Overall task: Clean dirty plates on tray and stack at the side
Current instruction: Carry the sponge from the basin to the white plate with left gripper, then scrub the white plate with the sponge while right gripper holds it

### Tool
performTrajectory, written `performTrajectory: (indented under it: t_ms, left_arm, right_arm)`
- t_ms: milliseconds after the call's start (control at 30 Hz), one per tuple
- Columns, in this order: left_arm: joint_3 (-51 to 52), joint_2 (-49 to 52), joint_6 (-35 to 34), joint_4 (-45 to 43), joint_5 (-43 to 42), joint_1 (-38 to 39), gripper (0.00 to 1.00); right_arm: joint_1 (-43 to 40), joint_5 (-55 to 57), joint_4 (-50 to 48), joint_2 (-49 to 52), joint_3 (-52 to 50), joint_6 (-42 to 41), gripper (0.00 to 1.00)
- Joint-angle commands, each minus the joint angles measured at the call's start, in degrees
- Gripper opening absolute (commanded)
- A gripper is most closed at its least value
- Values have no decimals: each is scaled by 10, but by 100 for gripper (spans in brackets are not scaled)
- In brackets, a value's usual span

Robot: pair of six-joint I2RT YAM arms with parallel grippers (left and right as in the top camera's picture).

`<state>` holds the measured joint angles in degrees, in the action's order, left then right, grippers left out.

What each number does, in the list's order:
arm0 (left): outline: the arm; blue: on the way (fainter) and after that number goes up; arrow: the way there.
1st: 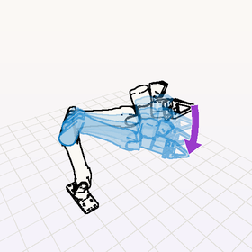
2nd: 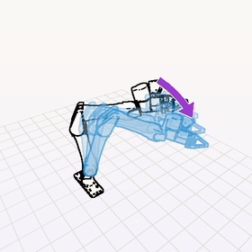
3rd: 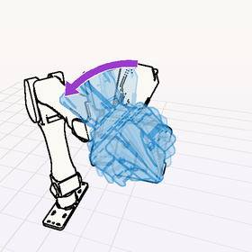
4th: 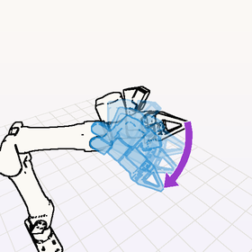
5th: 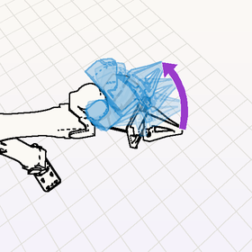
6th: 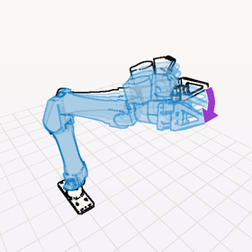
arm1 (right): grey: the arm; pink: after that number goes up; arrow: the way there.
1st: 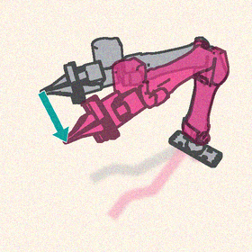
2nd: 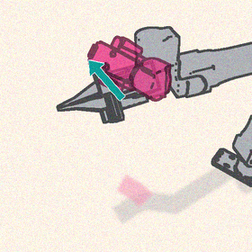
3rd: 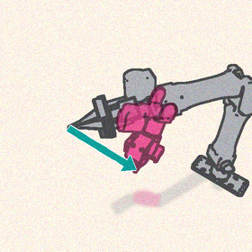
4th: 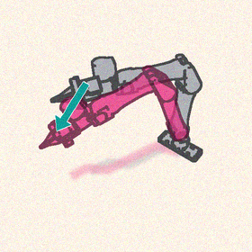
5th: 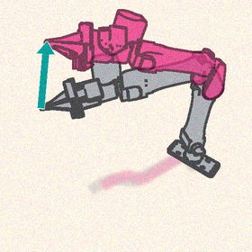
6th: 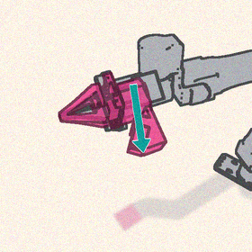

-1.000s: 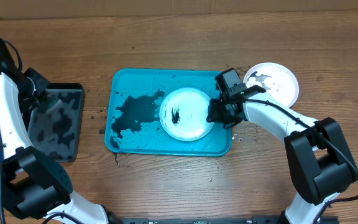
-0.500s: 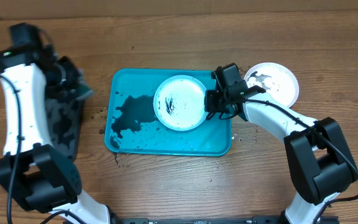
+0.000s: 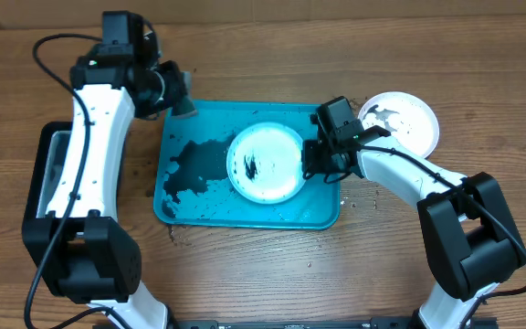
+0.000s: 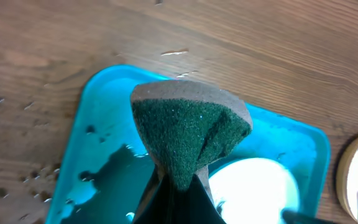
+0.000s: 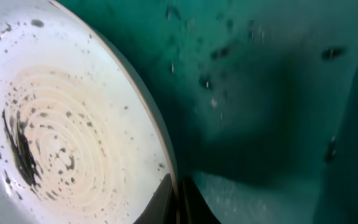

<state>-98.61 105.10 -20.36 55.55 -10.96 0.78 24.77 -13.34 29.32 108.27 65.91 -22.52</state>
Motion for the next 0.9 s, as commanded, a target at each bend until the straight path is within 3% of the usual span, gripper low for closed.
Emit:
performTrajectory:
  t_ms: [0, 333, 633, 867]
  left_arm:
    - [2, -4, 8, -8, -5, 24, 4]
    - [2, 27, -12, -18, -6, 95, 4]
    - [2, 82, -15, -12, -27, 128, 4]
    - [2, 134, -16, 10, -42, 159, 4]
  right_arm:
    - [0, -33, -1, -8, 36, -34, 4]
    - [0, -42, 57, 113, 142, -31, 4]
    - [0, -30, 69, 115, 160, -26, 4]
    - [1, 63, 71, 115, 159, -26, 4]
